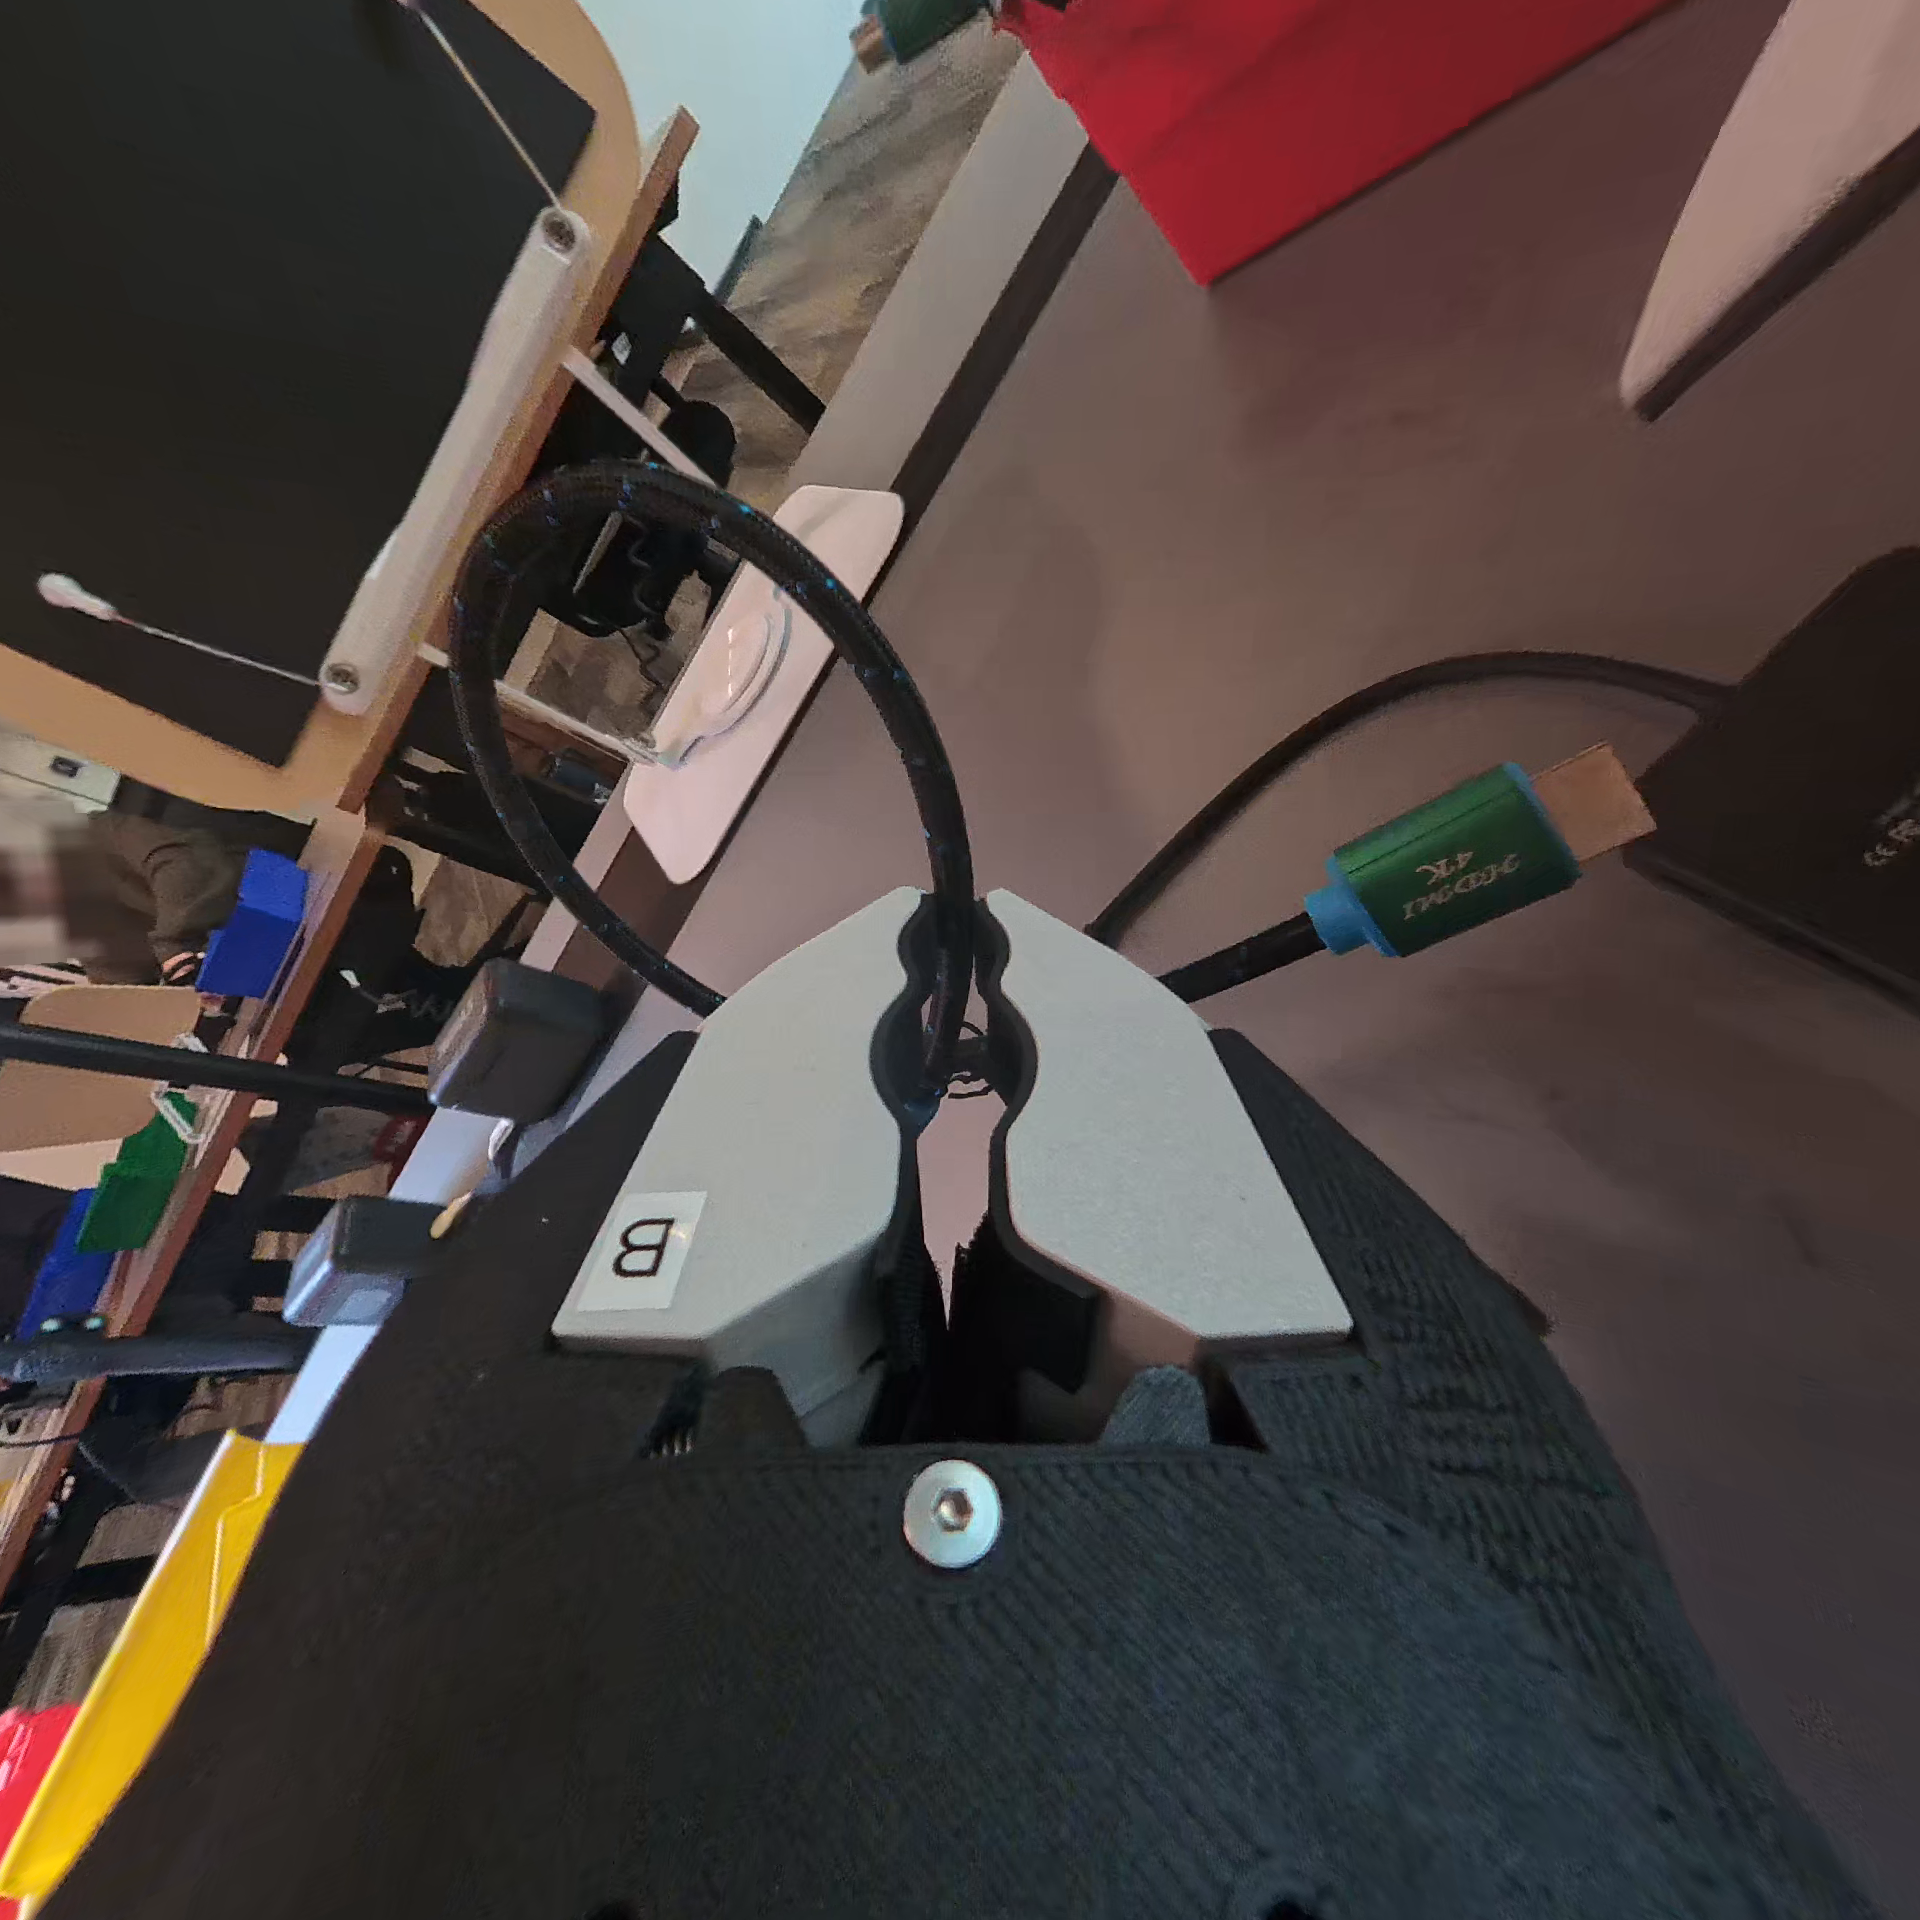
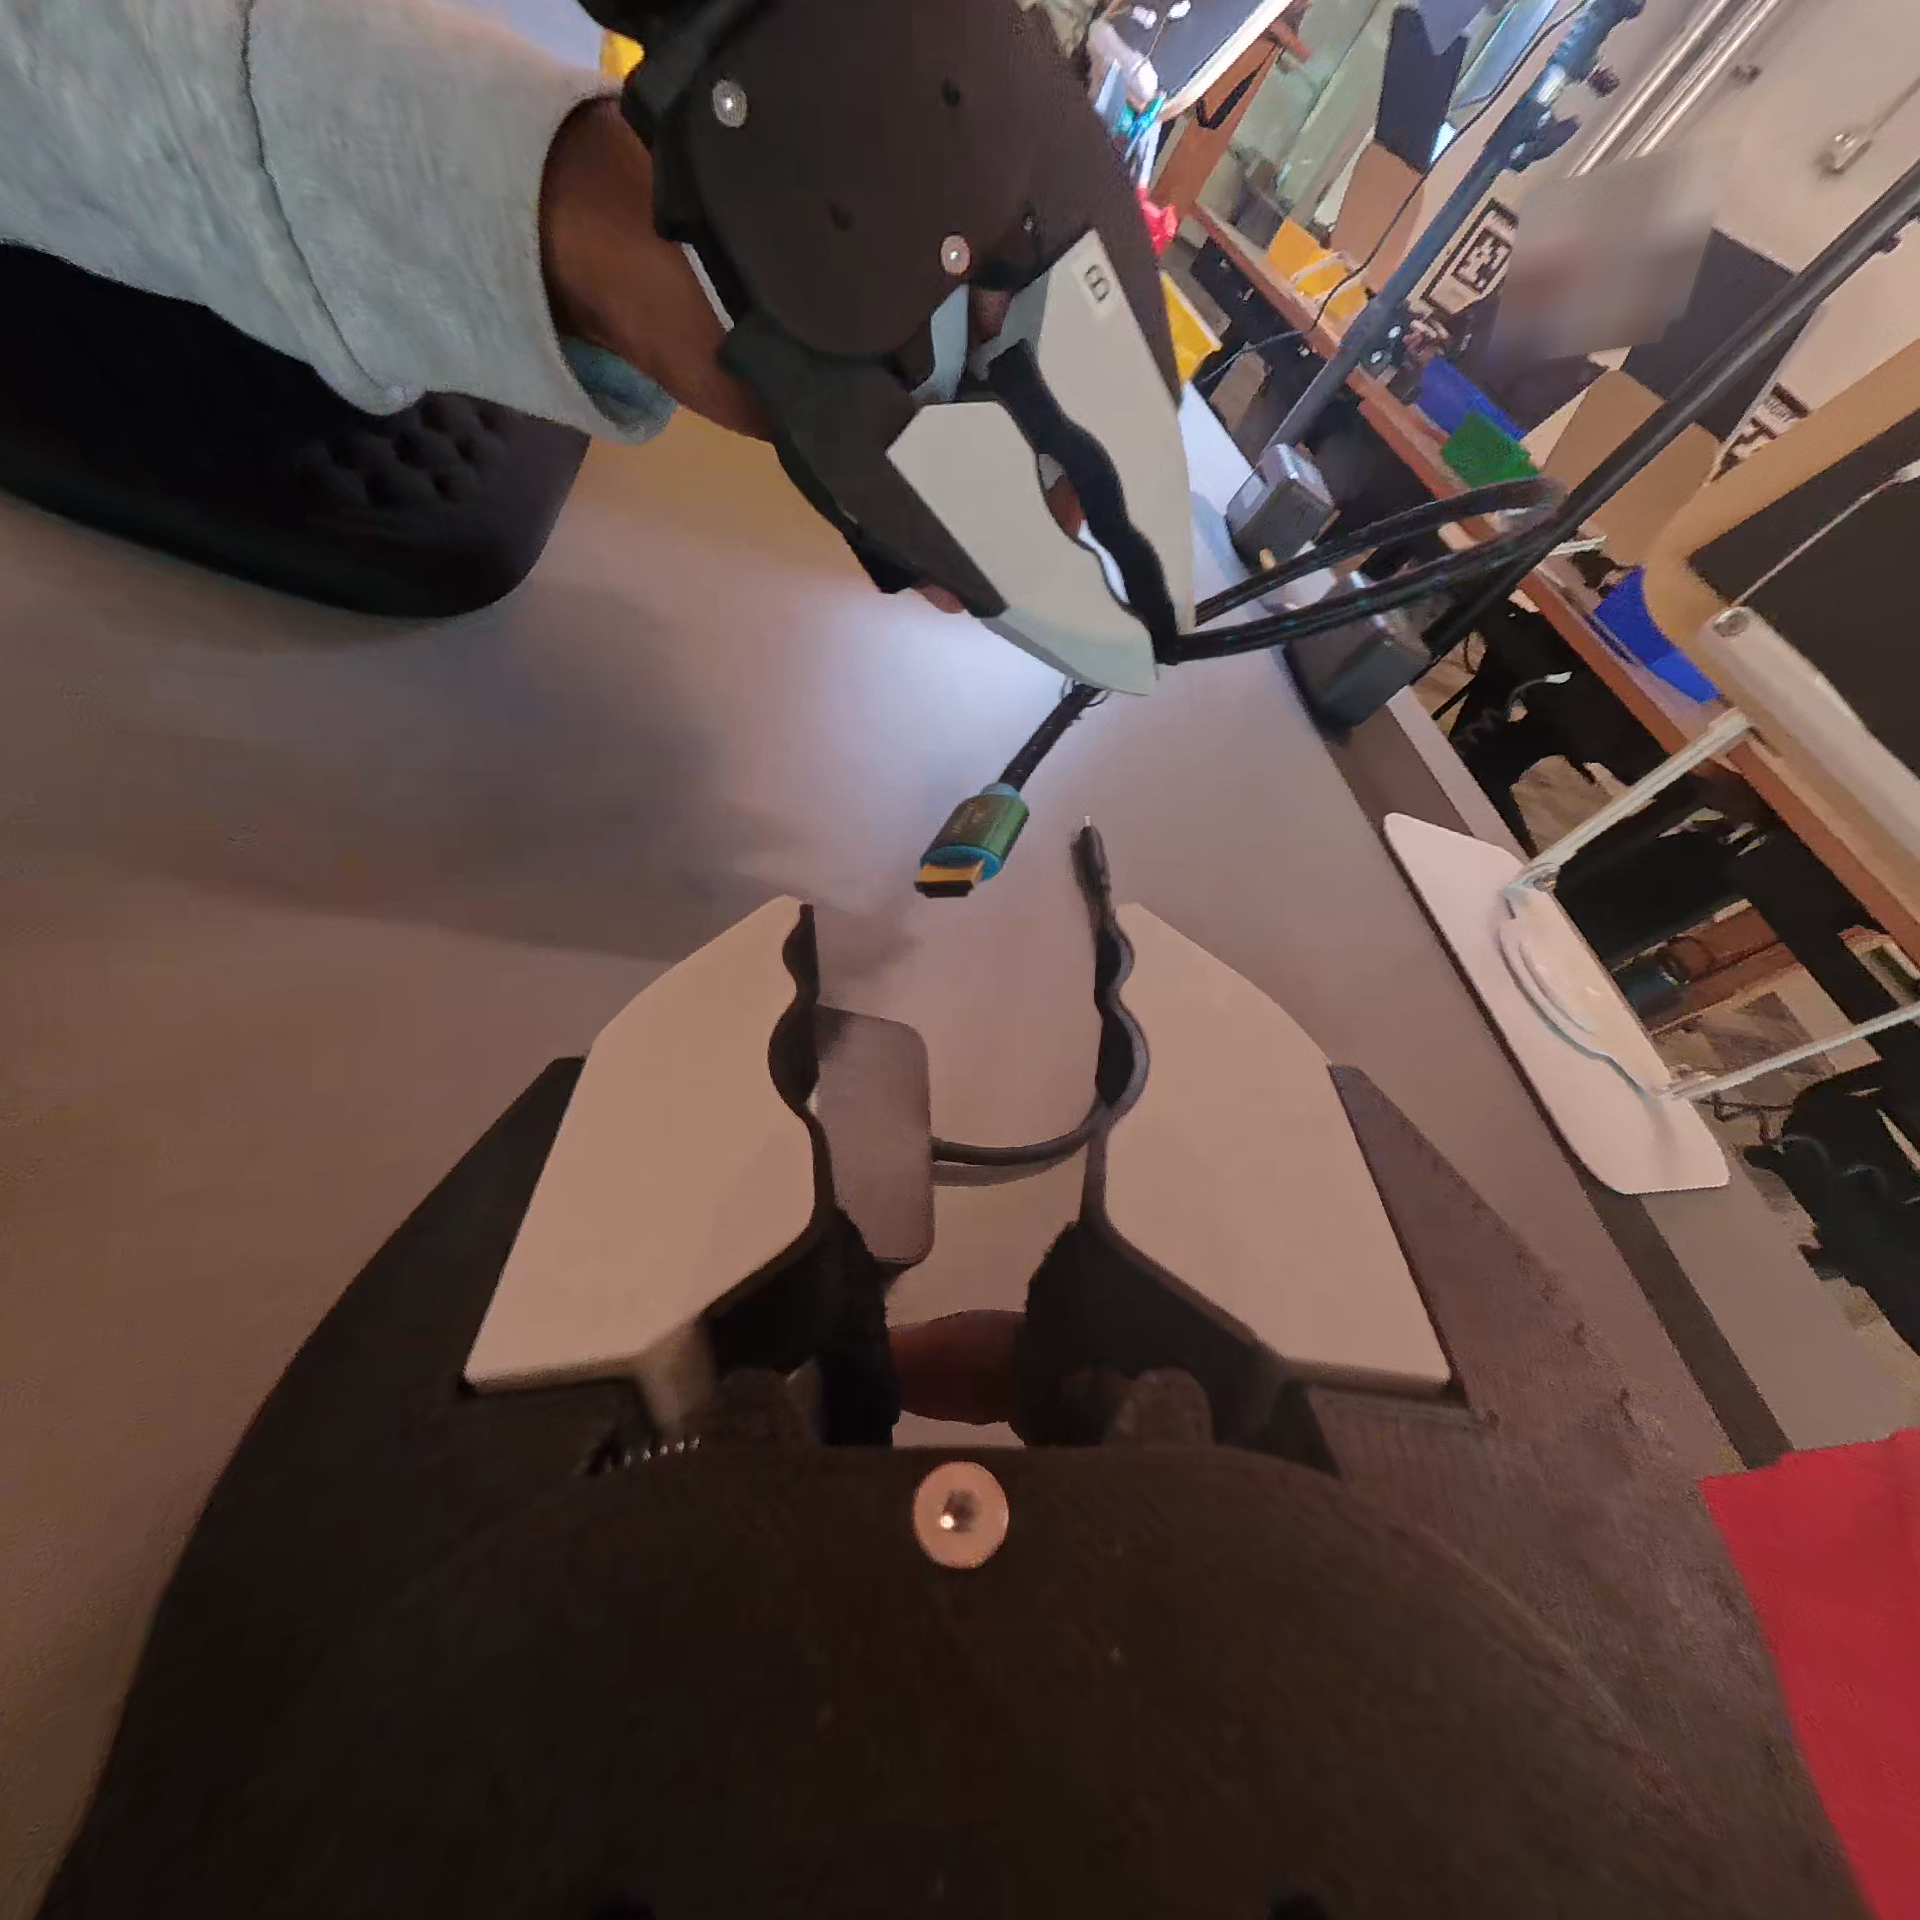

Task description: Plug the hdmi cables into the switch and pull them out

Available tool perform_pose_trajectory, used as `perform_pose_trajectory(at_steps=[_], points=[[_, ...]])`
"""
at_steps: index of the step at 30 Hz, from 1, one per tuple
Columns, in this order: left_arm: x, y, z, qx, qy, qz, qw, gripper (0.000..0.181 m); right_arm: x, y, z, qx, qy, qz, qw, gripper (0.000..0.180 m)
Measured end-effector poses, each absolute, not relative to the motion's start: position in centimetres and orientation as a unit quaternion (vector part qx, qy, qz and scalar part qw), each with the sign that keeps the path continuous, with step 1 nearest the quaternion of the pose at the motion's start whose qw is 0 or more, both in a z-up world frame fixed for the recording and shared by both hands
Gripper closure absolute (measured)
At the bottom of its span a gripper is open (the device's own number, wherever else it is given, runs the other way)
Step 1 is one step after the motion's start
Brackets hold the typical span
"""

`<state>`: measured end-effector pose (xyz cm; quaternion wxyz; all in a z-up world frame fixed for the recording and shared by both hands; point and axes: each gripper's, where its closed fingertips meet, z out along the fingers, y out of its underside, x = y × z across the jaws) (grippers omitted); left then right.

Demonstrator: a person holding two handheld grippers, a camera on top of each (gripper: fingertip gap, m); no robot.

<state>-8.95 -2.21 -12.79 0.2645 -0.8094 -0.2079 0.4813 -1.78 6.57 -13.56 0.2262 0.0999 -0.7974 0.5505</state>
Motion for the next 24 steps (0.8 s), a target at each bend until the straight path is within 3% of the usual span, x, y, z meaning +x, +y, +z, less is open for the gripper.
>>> perform_pose_trajectory(at_steps=[5,11,14,19,24], points=[[-8.9,-1.9,-11.4,-0.782,-0.205,0.511,0.294,0.175,-1.6,5.9,-14.6,0.075,-0.813,0.543,0.198,0.130],[-8.5,-1.5,-8.2,-0.702,-0.221,0.558,0.383,0.176,-2.6,4.8,-12.7,-0.091,-0.768,0.629,0.082,0.130],[-7.9,-0.8,-6.9,-0.668,-0.208,0.585,0.410,0.175,-3.1,4.6,-11.6,-0.119,-0.742,0.653,0.099,0.132],[-6.7,0.7,-5.8,-0.644,-0.171,0.614,0.423,0.175,-3.1,5.0,-9.8,-0.114,-0.709,0.679,0.151,0.165],[-6.4,1.2,-5.6,-0.634,-0.159,0.602,0.458,0.174,-3.8,6.1,-8.7,-0.098,-0.703,0.669,0.220,0.168]])
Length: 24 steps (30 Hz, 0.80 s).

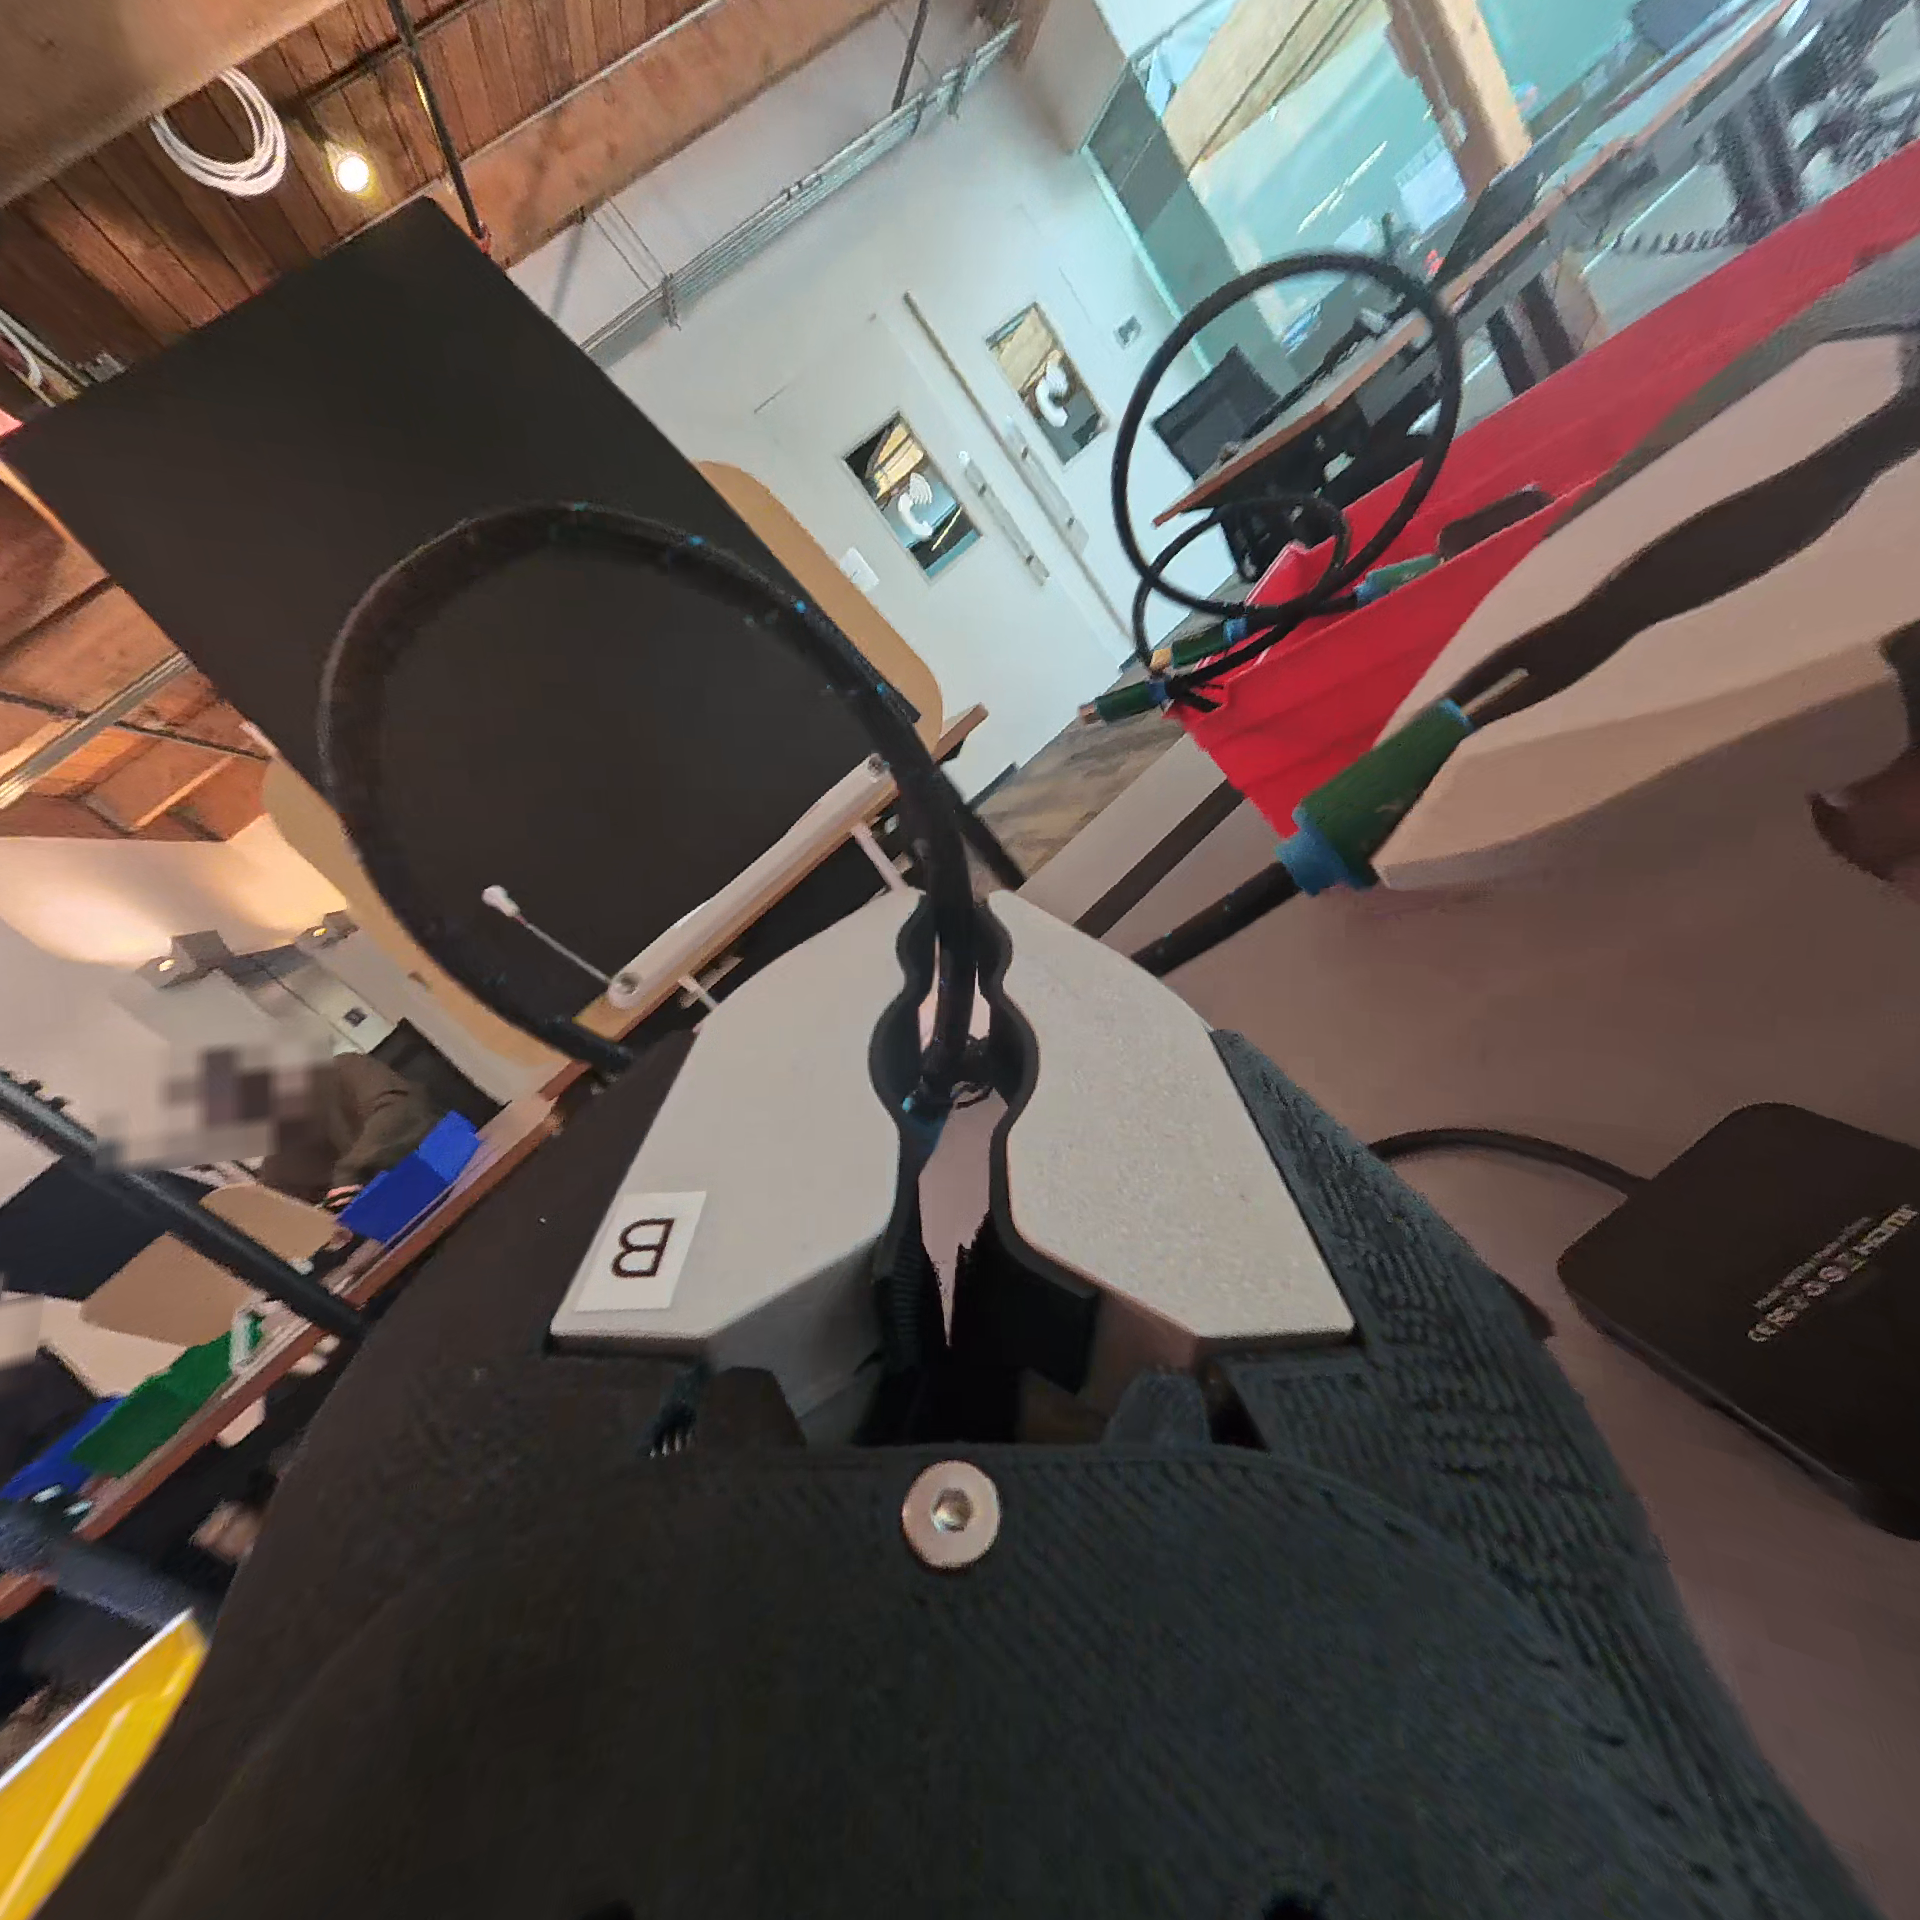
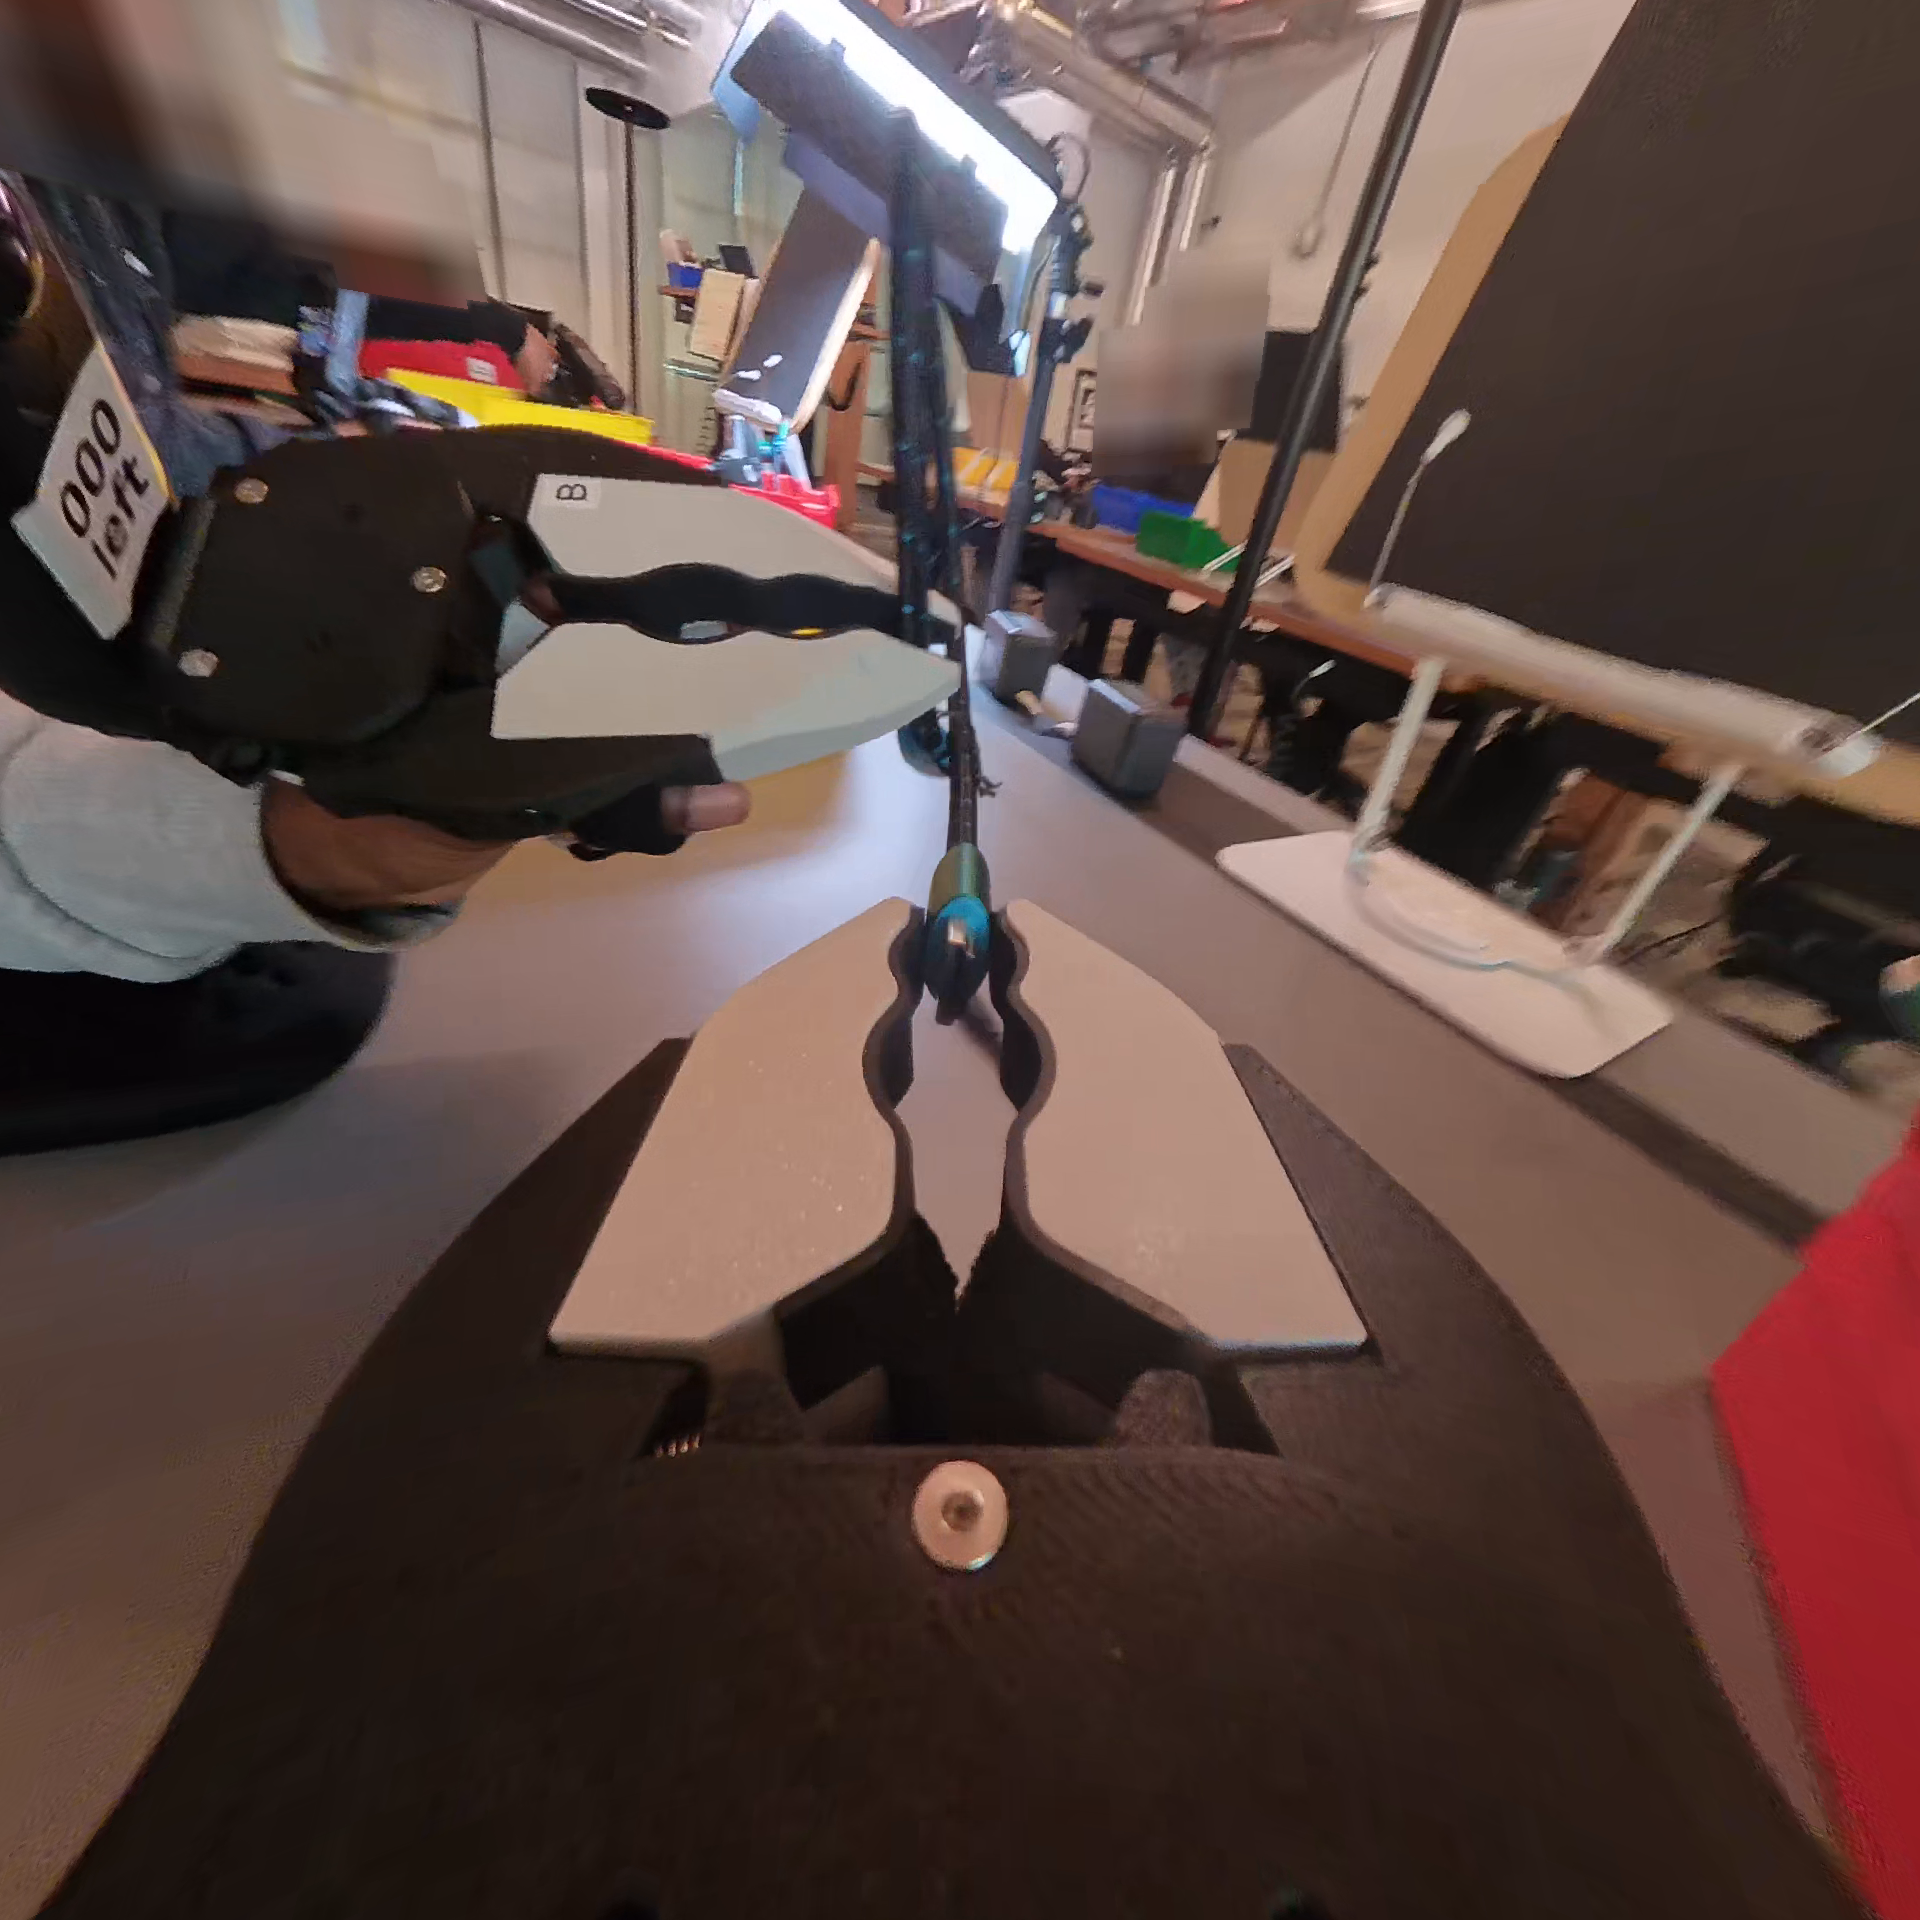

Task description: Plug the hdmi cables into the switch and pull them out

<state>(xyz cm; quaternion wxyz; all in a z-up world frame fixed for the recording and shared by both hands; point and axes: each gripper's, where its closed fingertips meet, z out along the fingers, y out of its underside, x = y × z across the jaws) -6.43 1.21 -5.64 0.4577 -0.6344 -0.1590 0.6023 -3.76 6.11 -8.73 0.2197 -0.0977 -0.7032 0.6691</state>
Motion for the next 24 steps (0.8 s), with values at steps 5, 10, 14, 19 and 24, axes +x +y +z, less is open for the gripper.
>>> perform_pose_trajectory(at_steps=[5,10,14,19,24], points=[[-5.2,1.8,-4.2,-0.597,-0.159,0.535,0.576,0.156,-4.2,8.5,-5.5,-0.019,-0.660,0.609,0.439,0.169],[-3.5,3.8,-4.5,-0.596,-0.189,0.332,0.706,0.153,-3.6,10.5,-2.5,-0.011,-0.600,0.634,0.488,0.169],[0.4,8.2,-5.6,-0.595,-0.174,-0.058,0.783,0.138,-0.9,10.0,-1.4,0.046,-0.566,0.697,0.437,0.169],[3.7,7.8,-3.2,-0.479,-0.115,-0.326,0.807,0.140,3.2,7.5,-2.4,0.152,-0.566,0.714,0.383,0.169],[6.5,8.1,-4.0,-0.545,-0.044,-0.319,0.774,0.146,5.3,6.2,-3.9,0.226,-0.578,0.683,0.385,0.168]])
